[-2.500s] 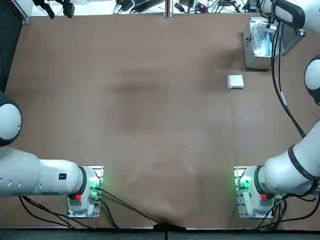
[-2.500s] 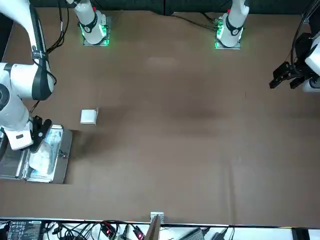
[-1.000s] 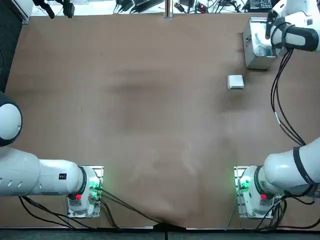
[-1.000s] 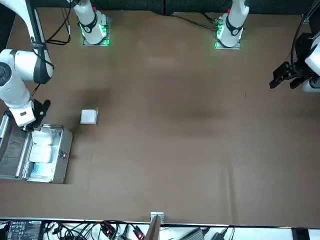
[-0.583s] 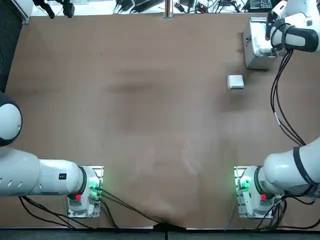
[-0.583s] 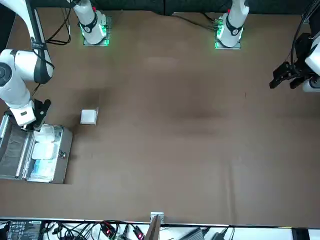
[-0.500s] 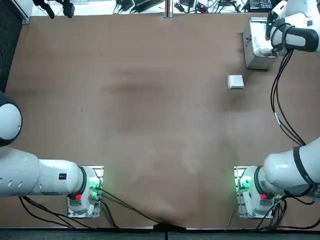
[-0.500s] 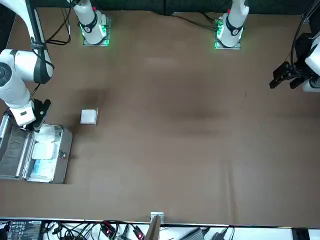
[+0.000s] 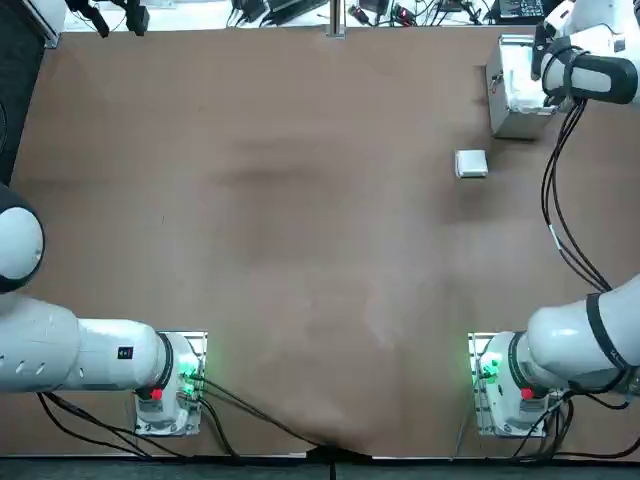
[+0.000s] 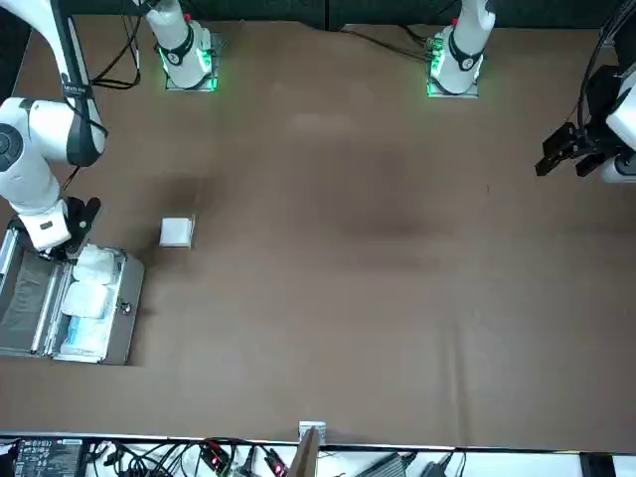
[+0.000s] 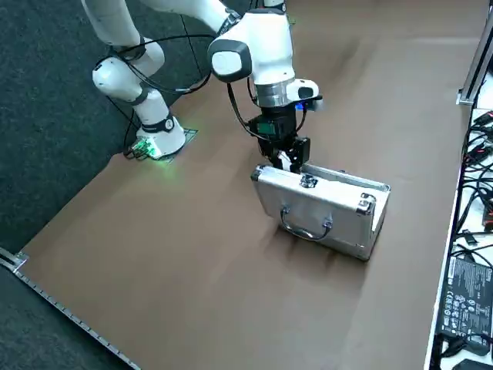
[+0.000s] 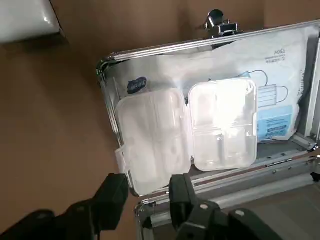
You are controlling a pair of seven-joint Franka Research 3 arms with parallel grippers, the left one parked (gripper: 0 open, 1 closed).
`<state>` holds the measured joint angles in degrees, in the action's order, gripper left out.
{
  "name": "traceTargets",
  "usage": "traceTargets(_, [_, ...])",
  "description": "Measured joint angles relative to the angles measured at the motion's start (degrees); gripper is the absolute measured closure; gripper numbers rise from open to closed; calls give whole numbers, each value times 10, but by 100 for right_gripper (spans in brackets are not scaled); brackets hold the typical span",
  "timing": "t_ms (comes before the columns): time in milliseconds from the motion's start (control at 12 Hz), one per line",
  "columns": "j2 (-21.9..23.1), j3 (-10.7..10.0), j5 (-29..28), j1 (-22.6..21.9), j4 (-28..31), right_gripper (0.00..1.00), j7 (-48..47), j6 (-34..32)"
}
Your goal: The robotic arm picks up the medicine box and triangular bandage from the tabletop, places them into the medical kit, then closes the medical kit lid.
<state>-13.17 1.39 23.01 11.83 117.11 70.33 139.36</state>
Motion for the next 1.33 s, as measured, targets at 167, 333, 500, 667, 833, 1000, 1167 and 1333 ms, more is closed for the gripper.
traceTargets(167, [-3,0,0,0,0,50,0,0])
traceTargets(333, [-7,0,0,1,0,50,0,1])
traceTargets(500, [-7,1,0,0,-5,49,0,2])
traceTargets(667, [-6,6,-5,0,-16,47,-10,0])
traceTargets(833, [-5,18,-37,-1,-34,43,-24,-25])
traceTargets(1000, [-3,43,-93,-3,-59,37,-53,-81])
traceTargets(1167, [1,74,-122,-8,-75,33,-125,-134])
traceTargets(1333, [4,108,-126,-13,-76,26,-225,-172])
